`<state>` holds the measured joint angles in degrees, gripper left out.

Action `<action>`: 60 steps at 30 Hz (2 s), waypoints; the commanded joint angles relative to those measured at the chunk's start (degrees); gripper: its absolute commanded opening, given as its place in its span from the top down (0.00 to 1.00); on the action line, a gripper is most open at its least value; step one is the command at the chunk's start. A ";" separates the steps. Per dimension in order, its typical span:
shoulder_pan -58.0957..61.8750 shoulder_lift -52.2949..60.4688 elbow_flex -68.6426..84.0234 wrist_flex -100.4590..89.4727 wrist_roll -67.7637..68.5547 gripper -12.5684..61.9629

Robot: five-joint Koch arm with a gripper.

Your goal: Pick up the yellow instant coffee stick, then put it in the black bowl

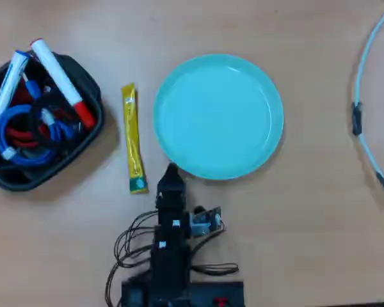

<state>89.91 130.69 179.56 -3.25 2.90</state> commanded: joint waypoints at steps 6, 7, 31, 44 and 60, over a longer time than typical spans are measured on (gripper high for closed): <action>-0.70 4.75 1.23 5.89 0.97 0.44; -0.79 4.75 1.23 5.89 0.97 0.44; -0.97 5.10 0.79 5.89 0.62 0.44; -3.52 5.10 -16.00 29.09 -5.10 0.44; -13.27 4.04 -51.50 54.76 -33.57 0.44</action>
<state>77.17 130.69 134.30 49.57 -27.16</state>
